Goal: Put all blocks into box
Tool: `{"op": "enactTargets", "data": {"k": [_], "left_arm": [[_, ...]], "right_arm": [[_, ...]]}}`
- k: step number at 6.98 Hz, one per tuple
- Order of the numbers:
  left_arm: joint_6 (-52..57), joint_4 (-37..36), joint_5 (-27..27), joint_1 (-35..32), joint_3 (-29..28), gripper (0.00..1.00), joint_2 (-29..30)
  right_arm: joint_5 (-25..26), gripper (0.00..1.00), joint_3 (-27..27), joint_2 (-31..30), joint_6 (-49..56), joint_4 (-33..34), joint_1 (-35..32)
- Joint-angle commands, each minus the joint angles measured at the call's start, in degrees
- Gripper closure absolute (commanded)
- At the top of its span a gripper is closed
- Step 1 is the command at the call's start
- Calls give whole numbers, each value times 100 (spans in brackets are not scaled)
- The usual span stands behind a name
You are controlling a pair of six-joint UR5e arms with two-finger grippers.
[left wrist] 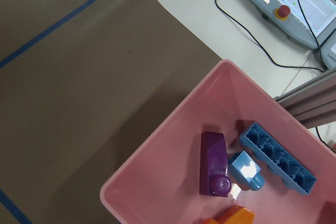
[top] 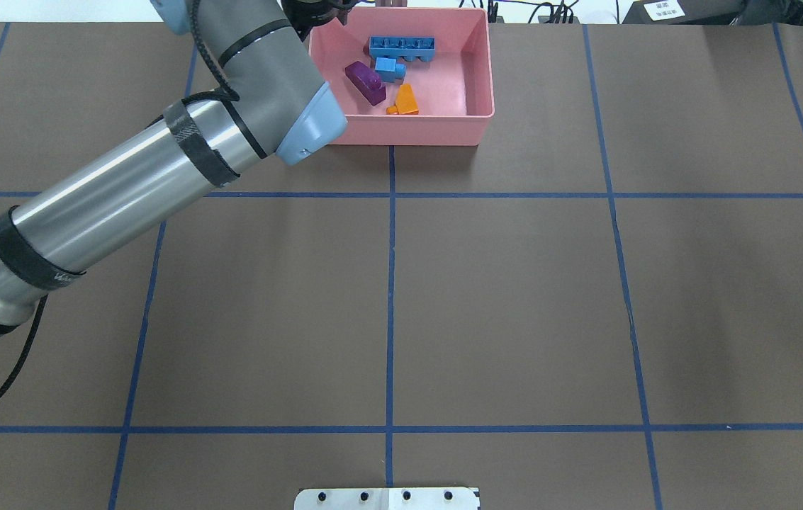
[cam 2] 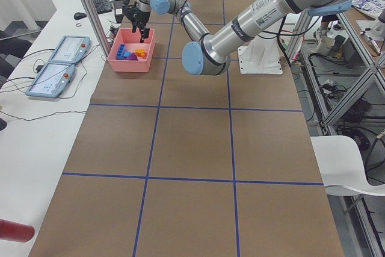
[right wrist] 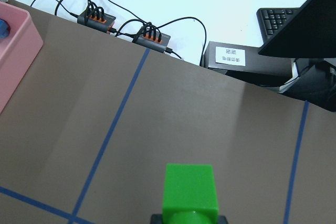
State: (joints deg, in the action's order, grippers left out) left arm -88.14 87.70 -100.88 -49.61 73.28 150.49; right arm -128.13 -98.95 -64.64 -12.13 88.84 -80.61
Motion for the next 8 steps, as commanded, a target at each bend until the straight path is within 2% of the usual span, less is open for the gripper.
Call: {"op": "enactTargets", "data": {"k": [1, 2, 4, 5, 6, 7, 8], "left_arm": [[1373, -96, -211, -232, 667, 0, -832], [1874, -26, -474, -381, 983, 0, -1280], [2466, 19, -817, -444, 1932, 0, -2239], [2494, 88, -846, -444, 2083, 0, -2443], [2564, 159, -855, -444, 2250, 0, -2680], [2799, 246, -1133, -444, 2408, 0, -2952], [2854, 378, -1319, -453, 2523, 0, -3233]], "right_arm": [[42, 100, 899, 1132, -841, -77, 832], [77, 100, 1461, 1773, -1044, -94, 1097], [86, 100, 2026, 2479, -1448, -95, 1538], [86, 100, 2351, 2769, -1563, -182, 1713], [86, 100, 2850, 3086, -1791, -557, 1863], [321, 100, 3403, 3463, -2306, -1013, 2134], [880, 100, 3974, 3832, -2633, -1418, 2511]]}}
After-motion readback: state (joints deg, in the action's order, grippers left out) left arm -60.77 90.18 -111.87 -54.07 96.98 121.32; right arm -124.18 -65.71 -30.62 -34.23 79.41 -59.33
